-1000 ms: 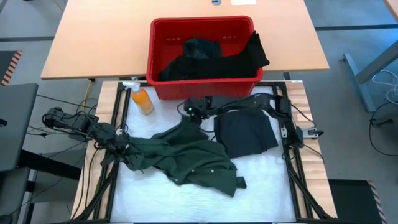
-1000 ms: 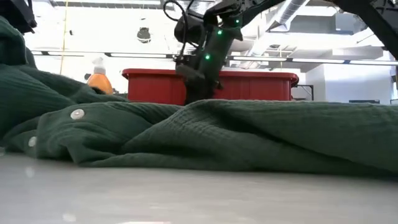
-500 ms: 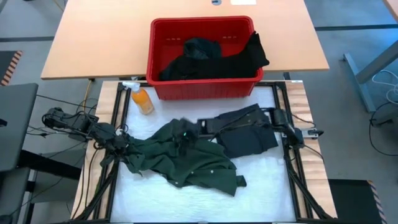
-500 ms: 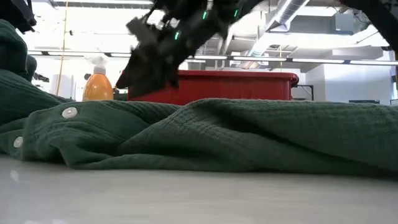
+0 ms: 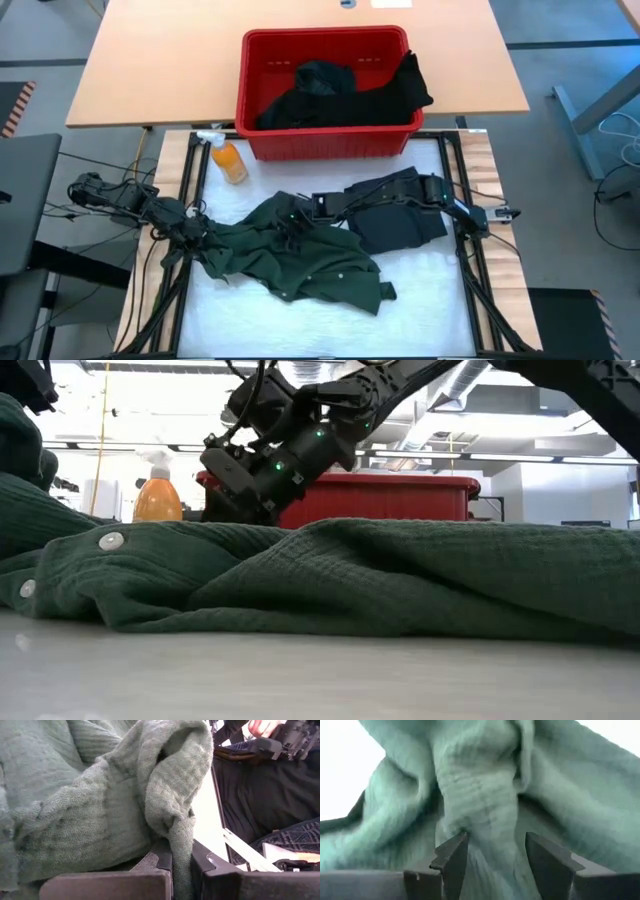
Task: Fold laundry
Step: Fold the dark green shirt
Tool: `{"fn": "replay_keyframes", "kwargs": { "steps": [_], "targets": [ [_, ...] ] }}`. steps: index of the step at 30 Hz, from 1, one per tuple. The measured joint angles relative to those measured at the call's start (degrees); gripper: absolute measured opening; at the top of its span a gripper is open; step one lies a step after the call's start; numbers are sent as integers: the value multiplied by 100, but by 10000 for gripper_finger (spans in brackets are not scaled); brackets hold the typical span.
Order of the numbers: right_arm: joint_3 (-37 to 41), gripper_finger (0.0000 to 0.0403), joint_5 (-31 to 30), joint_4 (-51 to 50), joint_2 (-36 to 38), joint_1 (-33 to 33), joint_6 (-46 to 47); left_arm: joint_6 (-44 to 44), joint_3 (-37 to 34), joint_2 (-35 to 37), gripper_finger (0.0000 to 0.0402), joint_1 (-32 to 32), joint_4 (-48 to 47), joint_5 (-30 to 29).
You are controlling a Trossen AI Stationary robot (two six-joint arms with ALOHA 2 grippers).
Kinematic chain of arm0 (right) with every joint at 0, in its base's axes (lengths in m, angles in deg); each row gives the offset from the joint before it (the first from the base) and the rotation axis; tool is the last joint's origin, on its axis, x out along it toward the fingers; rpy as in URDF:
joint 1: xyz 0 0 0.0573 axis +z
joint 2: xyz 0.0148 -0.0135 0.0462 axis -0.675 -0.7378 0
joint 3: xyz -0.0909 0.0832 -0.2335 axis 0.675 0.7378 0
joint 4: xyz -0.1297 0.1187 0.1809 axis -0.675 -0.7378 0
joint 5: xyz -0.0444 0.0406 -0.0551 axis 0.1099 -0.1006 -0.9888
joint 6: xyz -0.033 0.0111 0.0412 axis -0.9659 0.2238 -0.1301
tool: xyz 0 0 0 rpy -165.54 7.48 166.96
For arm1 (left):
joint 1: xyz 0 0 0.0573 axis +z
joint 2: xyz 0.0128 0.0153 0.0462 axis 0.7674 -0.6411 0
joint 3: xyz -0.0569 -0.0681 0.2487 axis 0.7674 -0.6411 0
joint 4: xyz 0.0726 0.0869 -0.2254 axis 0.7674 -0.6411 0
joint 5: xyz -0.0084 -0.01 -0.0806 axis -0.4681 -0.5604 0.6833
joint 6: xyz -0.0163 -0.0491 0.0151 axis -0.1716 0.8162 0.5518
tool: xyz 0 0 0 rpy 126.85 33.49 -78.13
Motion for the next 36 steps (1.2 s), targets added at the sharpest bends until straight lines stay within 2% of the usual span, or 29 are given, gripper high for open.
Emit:
{"fn": "replay_keyframes", "kwargs": {
  "steps": [2,4,6,9,10,16,21,23,26,29,32,36],
  "targets": [
    [4,212,50,-108,-10,44,-90,2,0,0,0,0,0,2],
    [9,182,103,-153,-13,106,-163,2,0,0,0,1,0,1],
    [9,134,114,-140,-8,172,-212,2,0,0,0,0,0,-3],
    [11,38,142,-237,116,262,-369,-11,0,0,0,0,0,-24],
    [11,23,144,-268,195,285,-421,-21,0,0,0,1,2,-28],
    [4,21,115,-1451,917,481,-256,84,0,0,0,0,22,-344],
    [26,19,126,-2655,1196,1057,-88,474,2,-2,0,0,45,-945],
    [312,19,173,-2686,1194,1304,209,537,2,-2,0,0,50,-1043],
    [1044,19,260,-2291,1275,1612,1054,625,-79,2,0,0,171,-1136],
    [1988,19,270,-986,1585,1925,2081,750,-398,-53,0,-3,598,-1042],
    [2811,19,301,524,1863,2302,2978,997,-876,-233,0,-24,1463,-766],
    [3388,29,635,1835,1988,2735,3955,1270,-1323,-652,0,-193,2359,-621]
  ]
}}
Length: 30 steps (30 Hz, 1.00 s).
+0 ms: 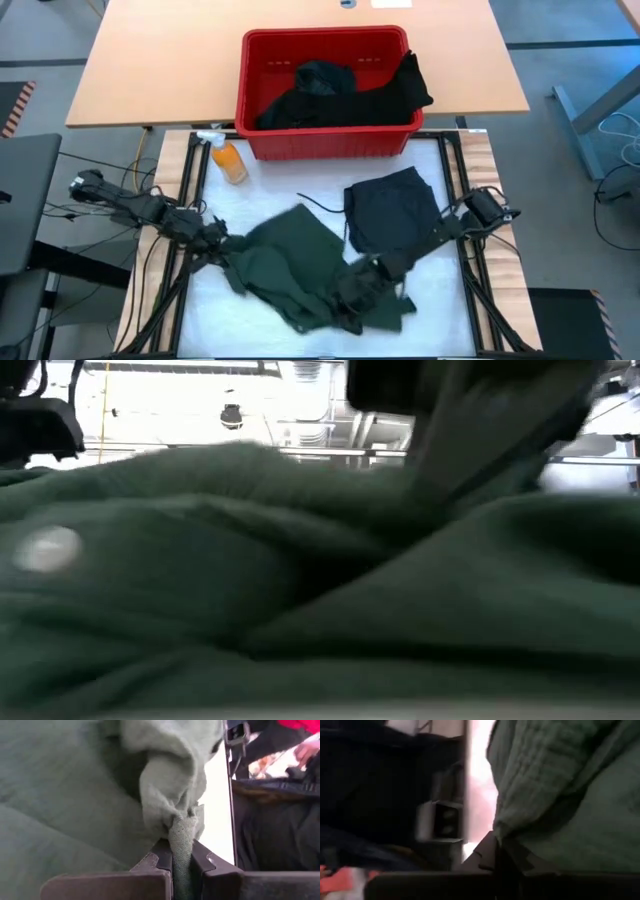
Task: Fold laundry
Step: Fold the dark green shirt
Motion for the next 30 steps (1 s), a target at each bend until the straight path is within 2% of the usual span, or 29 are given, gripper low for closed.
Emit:
{"fn": "replay_keyframes", "kwargs": {
  "steps": [6,10,12,17,20,24,27,30],
  "targets": [
    [11,102,-7,-411,418,82,-71,-9,-7,-455,0,-225,87,-58],
    [11,133,-98,-437,750,-227,-901,-144,58,-520,0,-240,60,-106],
    [7,144,-343,-393,850,-428,-1338,-209,59,-515,0,-238,45,-111],
    [11,166,-685,-202,817,-1131,-2325,-229,59,-513,0,-238,-167,-126],
    [-8,179,-699,824,513,-1649,-2591,-251,59,-511,0,-238,-295,-209],
    [-311,188,-558,1942,-299,-2072,-3022,-304,60,-512,0,-238,-306,-228],
    [-893,188,-456,2010,-930,-2216,-3388,-333,62,-501,0,-237,-322,-285],
    [-1583,188,72,1921,-1528,-2286,-3458,-361,62,-519,0,-236,-361,-308]
  ]
}}
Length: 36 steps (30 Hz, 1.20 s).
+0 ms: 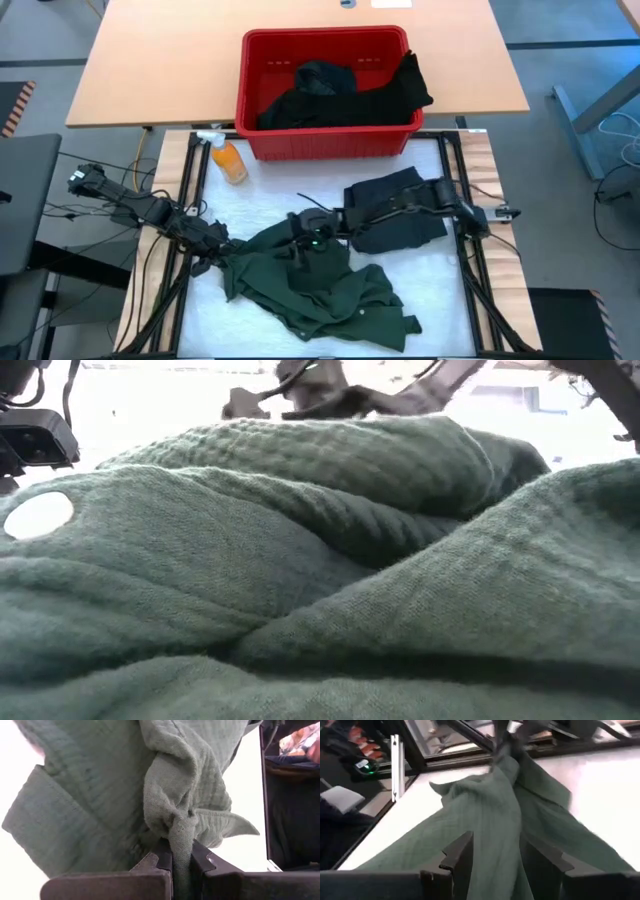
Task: Fold laundry
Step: Fold the dark green shirt
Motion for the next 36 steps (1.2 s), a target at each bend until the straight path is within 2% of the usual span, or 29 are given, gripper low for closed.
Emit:
{"fn": "replay_keyframes", "kwargs": {
  "steps": [2,9,14,18,22,26,27,33,36],
  "targets": [
    [-466,188,188,-138,-341,-32,-68,-10,0,4,0,0,-56,-15],
    [-1815,189,182,-1284,-1040,-57,-258,-87,0,10,0,0,-53,-11],
    [-2248,189,125,-2044,-1315,-44,-346,-170,0,11,0,0,-62,-13],
    [-2266,184,125,-2274,-1334,-16,-357,-328,0,8,0,-2,-97,-11],
    [-2268,135,133,-2487,-1250,42,-549,-387,0,8,0,-2,-175,-13],
    [-2267,34,132,-2471,-1145,107,-859,-378,0,8,0,-2,-171,-53],
    [-2271,20,130,-2463,-1100,109,-940,-344,0,8,0,-2,-171,-55],
    [-2267,18,69,-2759,-634,144,-1176,-255,0,11,1,-2,-129,-84],
    [-2273,14,1,-3232,-300,192,-1375,-190,0,11,13,-2,-40,-215]
  ]
}}
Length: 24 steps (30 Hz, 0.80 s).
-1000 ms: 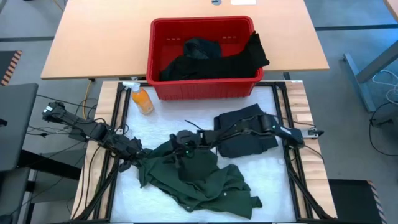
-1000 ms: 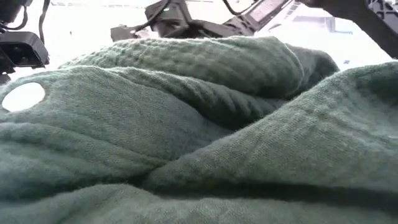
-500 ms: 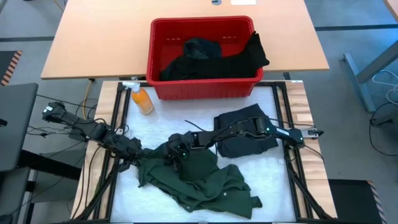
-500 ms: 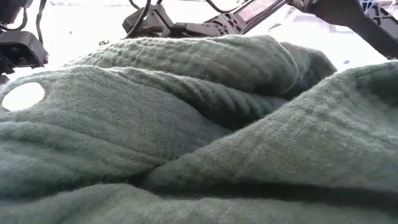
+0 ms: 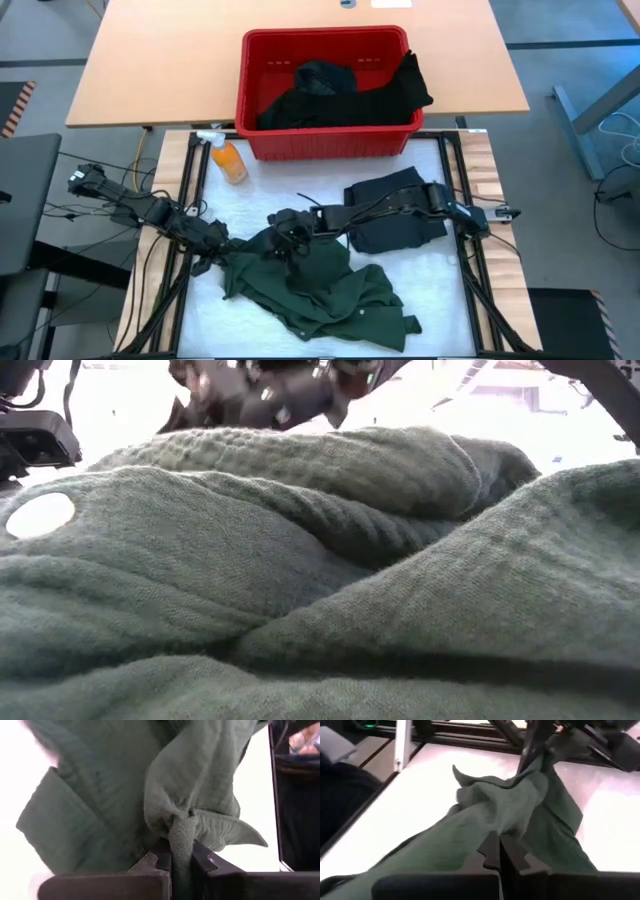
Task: Fold laundry
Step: Fold the dark green shirt
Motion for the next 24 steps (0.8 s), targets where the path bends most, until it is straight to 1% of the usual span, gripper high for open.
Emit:
{"fn": "replay_keyframes", "kwargs": {
  "steps": [4,7,10,12,14,17,19,22,24],
  "targets": [
    [0,14,0,-578,221,126,-19,-198,0,4,55,0,516,64],
    [1,14,0,-638,227,234,-20,-369,106,11,94,0,677,60],
    [2,14,-143,-646,220,312,-22,-598,406,11,133,0,497,-39],
    [2,14,-304,-667,220,343,-21,-730,658,9,156,0,235,-52],
    [4,14,-315,-659,214,341,-22,-856,939,11,175,0,-123,-88],
    [4,14,-322,-616,214,331,-22,-1060,1335,9,195,-1,-628,-195],
    [4,14,-321,-614,214,305,-22,-1220,1479,9,202,-2,-764,-445],
    [4,14,-348,-612,210,304,-20,-1487,1467,-38,206,0,-483,-843],
    [4,15,-439,-582,210,304,-17,-1600,1349,-192,206,0,-151,-860]
  ]
}}
